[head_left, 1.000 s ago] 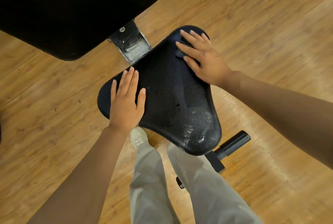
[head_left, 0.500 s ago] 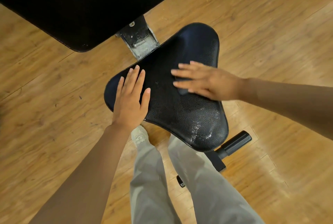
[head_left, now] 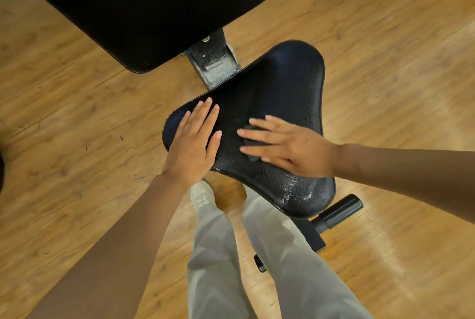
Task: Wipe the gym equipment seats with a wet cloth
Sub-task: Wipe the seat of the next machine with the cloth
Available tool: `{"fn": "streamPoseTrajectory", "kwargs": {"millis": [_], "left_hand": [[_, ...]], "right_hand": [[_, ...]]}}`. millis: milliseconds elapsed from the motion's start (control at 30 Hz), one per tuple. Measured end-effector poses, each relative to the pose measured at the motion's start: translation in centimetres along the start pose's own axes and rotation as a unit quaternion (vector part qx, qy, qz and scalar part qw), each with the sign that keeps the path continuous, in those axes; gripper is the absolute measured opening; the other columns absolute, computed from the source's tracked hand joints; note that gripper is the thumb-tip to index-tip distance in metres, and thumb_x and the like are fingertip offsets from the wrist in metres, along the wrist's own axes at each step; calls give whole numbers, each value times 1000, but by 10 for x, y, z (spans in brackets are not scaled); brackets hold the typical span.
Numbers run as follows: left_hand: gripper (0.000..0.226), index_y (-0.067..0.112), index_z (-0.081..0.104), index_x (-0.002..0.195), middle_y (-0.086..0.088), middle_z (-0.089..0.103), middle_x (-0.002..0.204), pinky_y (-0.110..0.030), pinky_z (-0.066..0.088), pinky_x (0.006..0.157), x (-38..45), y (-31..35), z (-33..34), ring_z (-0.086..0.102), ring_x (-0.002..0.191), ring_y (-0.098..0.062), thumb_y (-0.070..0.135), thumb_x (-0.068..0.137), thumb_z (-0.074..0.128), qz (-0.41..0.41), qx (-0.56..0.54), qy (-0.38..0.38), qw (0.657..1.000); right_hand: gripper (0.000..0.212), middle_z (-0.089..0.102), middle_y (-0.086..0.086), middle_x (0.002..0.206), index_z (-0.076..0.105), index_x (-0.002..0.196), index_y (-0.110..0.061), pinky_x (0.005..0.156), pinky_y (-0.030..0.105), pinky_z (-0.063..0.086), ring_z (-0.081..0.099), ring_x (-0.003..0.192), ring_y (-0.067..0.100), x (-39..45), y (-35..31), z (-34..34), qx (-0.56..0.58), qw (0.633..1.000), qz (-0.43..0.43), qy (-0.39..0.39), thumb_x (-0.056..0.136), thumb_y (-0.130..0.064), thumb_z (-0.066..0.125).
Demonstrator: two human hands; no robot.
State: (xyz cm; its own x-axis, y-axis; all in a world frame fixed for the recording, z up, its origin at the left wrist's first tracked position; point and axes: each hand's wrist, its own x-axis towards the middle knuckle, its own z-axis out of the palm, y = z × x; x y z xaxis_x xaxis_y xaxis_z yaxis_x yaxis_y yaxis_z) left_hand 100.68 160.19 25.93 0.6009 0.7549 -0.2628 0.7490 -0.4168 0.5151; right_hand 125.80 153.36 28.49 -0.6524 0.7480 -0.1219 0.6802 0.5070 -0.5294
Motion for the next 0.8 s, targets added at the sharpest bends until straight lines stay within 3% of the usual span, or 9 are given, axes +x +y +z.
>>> {"fn": "streamPoseTrajectory", "kwargs": {"millis": [133, 433, 500, 667, 800], "left_hand": [[56, 12, 26, 155, -5, 20, 164, -35, 4, 124, -2, -2, 2, 11, 152, -18, 36, 104, 27, 4, -8, 4, 1000], [57, 8, 25, 155, -4, 19, 164, -23, -5, 122, -8, -8, 6, 11, 152, -15, 34, 105, 27, 0, -22, 22, 1000], [58, 6, 28, 154, -6, 22, 163, -23, -3, 123, -9, -10, 6, 13, 151, -16, 35, 104, 26, 9, -26, 26, 999], [59, 5, 29, 153, -7, 24, 162, -22, -2, 122, -14, -15, 4, 15, 151, -17, 35, 103, 24, 5, -32, 29, 999], [60, 6, 29, 154, -7, 24, 162, -29, 2, 124, -18, -17, 3, 15, 151, -19, 37, 102, 22, 7, -22, 29, 999]], "right_hand": [[41, 37, 6, 158, 54, 143, -17, 123, 47, 22, 27, 150, 29, 6, 9, -5, 6, 999, -34, -21, 105, -25, 45], [49, 35, 14, 158, 52, 144, -10, 121, 53, 20, 27, 147, 40, 85, 30, -9, -15, 976, 206, 61, 103, -29, 34], [48, 37, 12, 158, 52, 144, -11, 121, 52, 21, 28, 147, 39, 76, 13, -1, -12, 980, 187, 71, 102, -28, 35], [44, 36, 5, 159, 52, 145, -17, 124, 44, 19, 25, 150, 31, 22, -31, 13, -18, 999, 39, -2, 104, -24, 40], [42, 33, 1, 160, 50, 146, -21, 122, 46, 25, 24, 151, 26, 1, -32, 12, -32, 999, -9, -28, 105, -25, 41]]}}
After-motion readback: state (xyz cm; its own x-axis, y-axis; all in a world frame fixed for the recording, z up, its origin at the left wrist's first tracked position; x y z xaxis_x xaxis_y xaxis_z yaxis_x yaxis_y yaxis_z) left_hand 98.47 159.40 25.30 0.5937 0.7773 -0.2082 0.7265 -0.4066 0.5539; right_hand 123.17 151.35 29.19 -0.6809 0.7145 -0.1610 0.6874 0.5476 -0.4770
